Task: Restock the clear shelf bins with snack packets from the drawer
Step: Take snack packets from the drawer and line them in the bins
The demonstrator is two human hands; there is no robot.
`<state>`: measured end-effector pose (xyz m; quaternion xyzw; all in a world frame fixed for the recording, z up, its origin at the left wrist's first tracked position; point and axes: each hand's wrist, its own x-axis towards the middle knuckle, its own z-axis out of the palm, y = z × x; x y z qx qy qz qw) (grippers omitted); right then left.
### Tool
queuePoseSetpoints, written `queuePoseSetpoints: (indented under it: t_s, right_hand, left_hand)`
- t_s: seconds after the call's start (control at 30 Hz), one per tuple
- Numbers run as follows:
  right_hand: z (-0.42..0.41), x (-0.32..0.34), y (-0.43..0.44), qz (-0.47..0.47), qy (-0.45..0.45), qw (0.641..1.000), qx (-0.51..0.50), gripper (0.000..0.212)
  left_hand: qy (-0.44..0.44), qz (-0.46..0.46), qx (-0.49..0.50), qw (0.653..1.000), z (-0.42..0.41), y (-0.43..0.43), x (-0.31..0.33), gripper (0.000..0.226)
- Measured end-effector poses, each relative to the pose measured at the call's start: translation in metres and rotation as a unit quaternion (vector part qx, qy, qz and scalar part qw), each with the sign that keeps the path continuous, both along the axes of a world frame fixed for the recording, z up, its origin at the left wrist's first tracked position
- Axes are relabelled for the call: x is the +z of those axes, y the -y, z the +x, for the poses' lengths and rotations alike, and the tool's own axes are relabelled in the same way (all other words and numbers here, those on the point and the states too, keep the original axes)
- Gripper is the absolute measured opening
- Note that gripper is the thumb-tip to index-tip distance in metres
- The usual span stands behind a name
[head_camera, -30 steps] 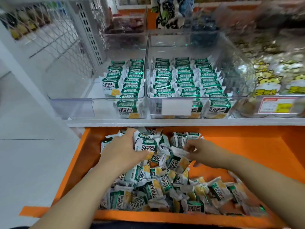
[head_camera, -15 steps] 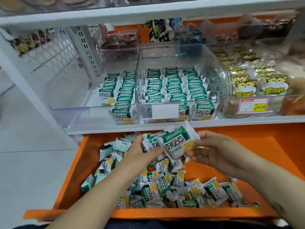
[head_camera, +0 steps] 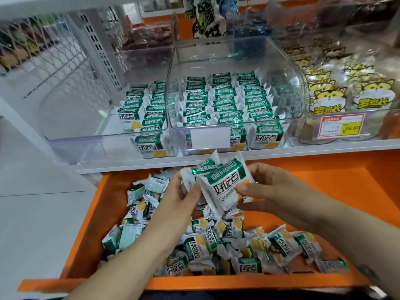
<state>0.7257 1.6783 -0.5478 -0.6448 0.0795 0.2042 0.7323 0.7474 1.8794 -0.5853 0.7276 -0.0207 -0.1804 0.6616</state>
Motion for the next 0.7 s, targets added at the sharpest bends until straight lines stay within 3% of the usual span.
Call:
queuePoseSetpoints:
  t_s: [0.13,0.23,0.3,0.37,0.5,0.6,0.7]
  right_hand:
    - [-0.005,-0.006,-0.013,0.027,-0.006,0.999,0.022,0.047]
    - [-0.009,-0.011,-0.016,0.01,0.028,0.999,0.018,0.053]
    - [-0.01,-0.009,-0.014,0.001,0.059,0.998,0.008,0.052]
    - [-0.009,-0.003,-0.012,-0.022,0.1,0.995,0.013,0.054]
    - [-0.009,0.011,-0.012,-0.128,0.195,0.972,0.036,0.054]
    - [-0.004,0.028,-0.019,-0.272,0.277,0.92,0.053,0.078]
    - [0.008,0.056,-0.038,-0.408,0.365,0.824,0.147,0.106]
  left_hand:
    - [0.012,0.052,0.01,0.999,-0.009,0.006,0.004,0.038]
    - [0.003,-0.004,-0.026,1.0,-0.023,-0.01,0.003,0.1]
    - [0.03,0.005,-0.044,0.999,-0.017,-0.005,0.006,0.12]
    - [0.05,0.029,-0.018,0.998,-0.005,0.005,0.016,0.113]
    - [0.124,0.076,-0.089,0.985,-0.005,-0.009,0.04,0.086]
    - [0.2,0.146,-0.094,0.964,-0.003,-0.022,0.063,0.093]
    - [0.259,0.234,-0.102,0.931,0.0,-0.04,0.079,0.102]
